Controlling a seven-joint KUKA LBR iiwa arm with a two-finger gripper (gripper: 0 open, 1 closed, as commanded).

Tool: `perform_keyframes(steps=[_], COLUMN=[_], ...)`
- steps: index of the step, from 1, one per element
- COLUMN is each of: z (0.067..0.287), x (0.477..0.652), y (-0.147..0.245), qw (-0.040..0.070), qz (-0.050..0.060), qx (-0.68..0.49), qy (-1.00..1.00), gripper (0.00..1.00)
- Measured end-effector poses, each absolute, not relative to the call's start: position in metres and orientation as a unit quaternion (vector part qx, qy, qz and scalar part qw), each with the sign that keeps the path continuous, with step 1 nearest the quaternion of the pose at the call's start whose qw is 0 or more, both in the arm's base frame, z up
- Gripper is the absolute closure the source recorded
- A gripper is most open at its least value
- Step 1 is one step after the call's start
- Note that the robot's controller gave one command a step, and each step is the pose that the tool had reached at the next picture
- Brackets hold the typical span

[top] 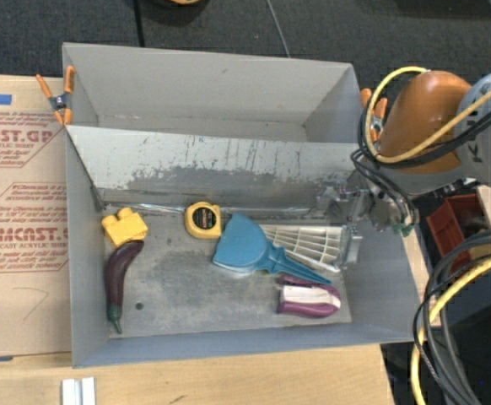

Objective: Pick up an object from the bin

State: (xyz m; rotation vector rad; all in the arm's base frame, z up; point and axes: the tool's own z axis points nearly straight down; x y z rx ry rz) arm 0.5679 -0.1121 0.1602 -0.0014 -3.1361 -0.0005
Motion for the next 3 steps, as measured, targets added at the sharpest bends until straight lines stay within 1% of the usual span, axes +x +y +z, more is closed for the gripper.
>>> perform_keyframes(steps=[1,2,3], z=[0.165,0.106,0.084], x=[0.57,0.582,0.583], y=[-0.112,-0.115,-0.116], qw=[-0.001,-0.002,0.002], qz=[0.0,0.001,0.0], qx=[0.0,0.035,0.037], qy=[-1.0,-0.999,-0.999], gripper=[0.0,0.0,0.0])
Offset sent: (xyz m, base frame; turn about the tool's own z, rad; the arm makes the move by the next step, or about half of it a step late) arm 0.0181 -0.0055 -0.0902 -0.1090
